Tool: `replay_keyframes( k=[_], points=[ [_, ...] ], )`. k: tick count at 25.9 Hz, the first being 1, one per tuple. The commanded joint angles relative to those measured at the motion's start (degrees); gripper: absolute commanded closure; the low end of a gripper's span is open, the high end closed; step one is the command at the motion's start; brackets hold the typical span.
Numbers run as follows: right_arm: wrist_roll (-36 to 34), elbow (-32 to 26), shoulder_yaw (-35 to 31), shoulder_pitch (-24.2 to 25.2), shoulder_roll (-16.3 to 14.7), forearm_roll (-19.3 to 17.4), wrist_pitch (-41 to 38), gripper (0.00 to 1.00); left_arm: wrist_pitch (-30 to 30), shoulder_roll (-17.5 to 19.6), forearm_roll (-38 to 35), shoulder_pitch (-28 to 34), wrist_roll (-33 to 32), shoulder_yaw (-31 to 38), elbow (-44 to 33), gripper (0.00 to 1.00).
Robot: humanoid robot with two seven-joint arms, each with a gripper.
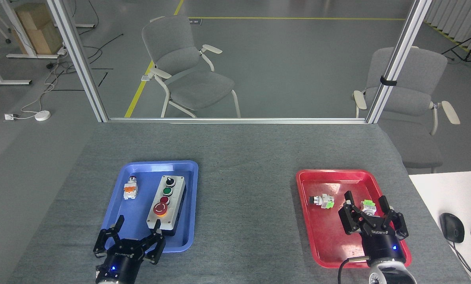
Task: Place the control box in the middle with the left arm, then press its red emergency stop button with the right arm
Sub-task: 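Move the left gripper to the grey control box and grasp its near end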
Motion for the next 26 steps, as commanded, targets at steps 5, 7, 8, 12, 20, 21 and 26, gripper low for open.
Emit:
replay_keyframes(
  k=[5,7,8,12,20,21,26],
  points=[
    [0.2,0.0,0.0,0.0,0.0,0.0,0.0,0.01,-2.3,-3.0,2.3,-3.6,-2.2,-0.2,5.9,0.01],
    [0.2,0.0,0.0,0.0,0.0,0.0,0.0,0.01,-2.5,-3.5,3.3,-4.9,-4.5,-0.2,7.5,0.01],
    [0.2,0.0,-0.1,0.0,0.0,0.0,0.0,0.01,-2.6,-3.6,3.4,-5.6,-5.3,-0.3,8.2,0.01],
    [0.2,0.0,-0.1,-0.1,0.0,0.0,0.0,0.01,-3.4,-3.7,3.5,-7.1,-5.6,-0.2,11.1,0.01],
    [0.2,0.0,-0.1,0.0,0.1,0.0,0.0,0.01,-3.3,-4.6,3.5,-8.4,-5.8,-0.6,13.5,0.01],
    [0.2,0.0,-0.1,0.0,0.1,0.0,0.0,0.01,-3.2,-4.8,3.4,-9.0,-5.8,-0.6,14.5,0.01],
    [0.2,0.0,-0.1,0.0,0.1,0.0,0.0,0.01,-2.6,-5.0,3.4,-11.9,-5.8,-0.6,19.5,0.01]
  ],
)
